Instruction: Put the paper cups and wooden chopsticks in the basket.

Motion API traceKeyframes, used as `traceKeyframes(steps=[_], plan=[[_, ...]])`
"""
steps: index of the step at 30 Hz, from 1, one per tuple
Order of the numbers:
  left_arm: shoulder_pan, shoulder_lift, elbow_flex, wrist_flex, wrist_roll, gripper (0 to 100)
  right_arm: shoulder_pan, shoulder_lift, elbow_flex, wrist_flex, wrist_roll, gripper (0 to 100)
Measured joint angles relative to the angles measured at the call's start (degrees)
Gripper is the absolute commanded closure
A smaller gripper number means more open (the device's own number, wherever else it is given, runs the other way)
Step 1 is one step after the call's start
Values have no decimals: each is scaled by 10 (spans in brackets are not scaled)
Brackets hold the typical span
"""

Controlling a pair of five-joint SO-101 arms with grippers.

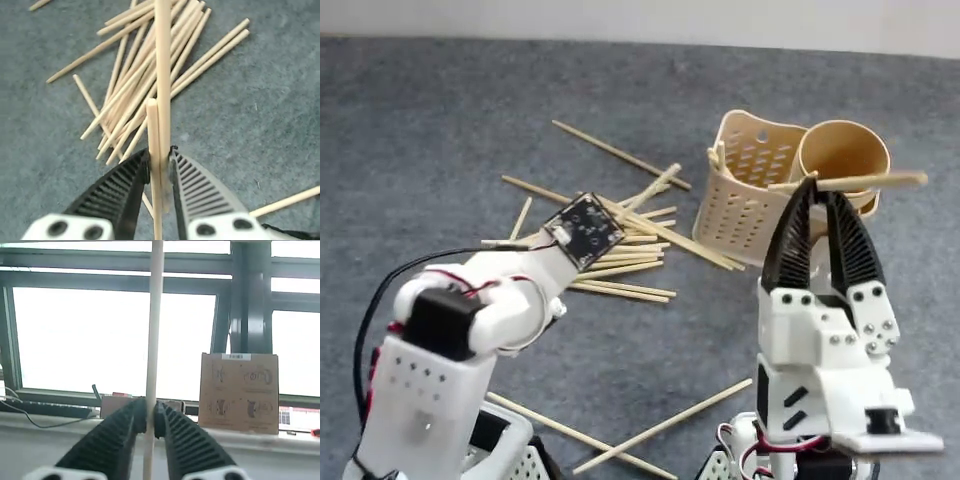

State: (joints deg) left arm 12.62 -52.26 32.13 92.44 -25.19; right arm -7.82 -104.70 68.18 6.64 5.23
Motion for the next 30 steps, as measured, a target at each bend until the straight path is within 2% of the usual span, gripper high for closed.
traceKeyframes(steps=[4,17,22,26,28,30], plan=[[-19,-32,0,-3,18,994,-2,63,-19,-38,1,993],[-47,-53,0,-7,26,994,-2,503,-265,-47,5,993],[-69,-53,0,-8,26,994,6,645,-295,-47,7,993],[-90,-53,0,-8,26,994,17,702,-295,-47,7,991],[-98,-53,0,-8,26,994,20,705,-296,-47,7,947],[-101,-53,0,-8,26,994,18,705,-296,-47,7,864]])
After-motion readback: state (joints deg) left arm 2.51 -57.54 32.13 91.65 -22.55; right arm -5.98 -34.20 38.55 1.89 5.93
